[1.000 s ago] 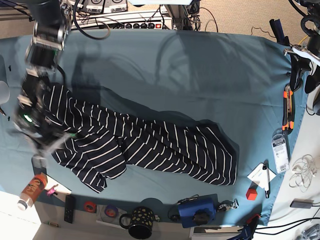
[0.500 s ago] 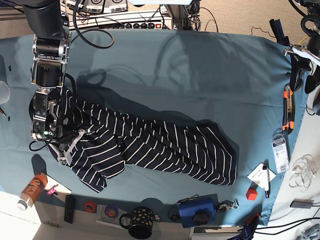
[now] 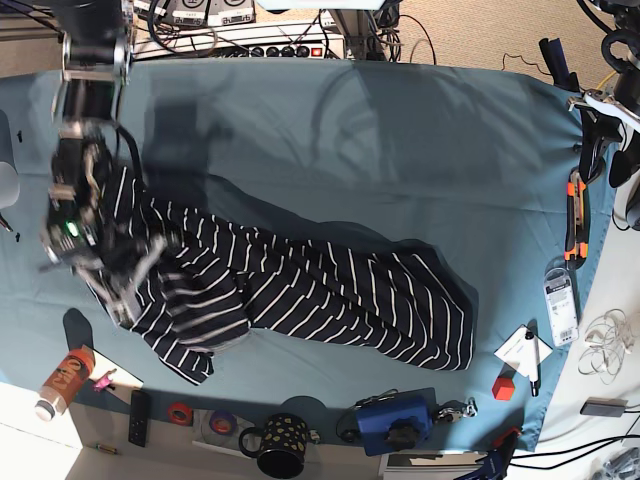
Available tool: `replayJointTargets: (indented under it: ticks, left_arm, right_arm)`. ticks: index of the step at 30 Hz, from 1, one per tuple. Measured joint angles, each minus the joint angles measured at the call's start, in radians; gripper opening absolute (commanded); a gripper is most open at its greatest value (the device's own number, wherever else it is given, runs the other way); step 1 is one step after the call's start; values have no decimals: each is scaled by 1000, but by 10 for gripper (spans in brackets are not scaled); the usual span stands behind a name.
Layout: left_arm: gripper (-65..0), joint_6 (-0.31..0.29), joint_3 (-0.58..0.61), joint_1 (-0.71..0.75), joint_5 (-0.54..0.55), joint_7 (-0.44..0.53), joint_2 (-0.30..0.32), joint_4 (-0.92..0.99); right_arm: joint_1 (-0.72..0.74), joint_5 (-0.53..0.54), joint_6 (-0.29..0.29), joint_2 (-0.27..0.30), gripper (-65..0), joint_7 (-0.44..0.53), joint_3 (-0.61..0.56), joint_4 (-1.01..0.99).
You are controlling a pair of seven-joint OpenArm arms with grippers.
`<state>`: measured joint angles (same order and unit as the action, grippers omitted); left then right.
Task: Layout the t-shirt on the table in an organized manner, then fold the t-shirt properly
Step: 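Grasp the shirt edge with the right gripper and tug it outward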
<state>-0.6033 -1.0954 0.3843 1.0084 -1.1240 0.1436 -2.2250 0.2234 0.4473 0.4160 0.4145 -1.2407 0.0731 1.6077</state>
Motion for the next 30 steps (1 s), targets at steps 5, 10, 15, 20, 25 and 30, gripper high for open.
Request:
replayJointTargets:
  ticks: [5, 10, 15, 20, 25, 30]
  left_arm:
    - [-378, 0, 0, 0, 0, 0, 0, 0]
    - [-378, 0, 0, 0, 0, 0, 0, 0]
    - [-378, 0, 0, 0, 0, 0, 0, 0]
    - [-378, 0, 0, 0, -1, 0, 0, 0]
    - [-378, 0, 0, 0, 0, 0, 0, 0]
    - [-378, 0, 0, -1, 8, 0, -2, 0]
  right_arm:
    - [-172, 162, 52, -2, -650, -39, 218, 185]
    - [-353, 295, 135, -5, -650, -58, 455, 282]
    - [-421, 286, 156, -10, -650, -34, 531, 277]
    - [-420, 303, 240, -10, -467, -69, 528, 278]
    - [-415, 324, 239, -5, -448, -31, 529, 285]
    - [-309, 147, 140, -14, -449, 221, 542, 272]
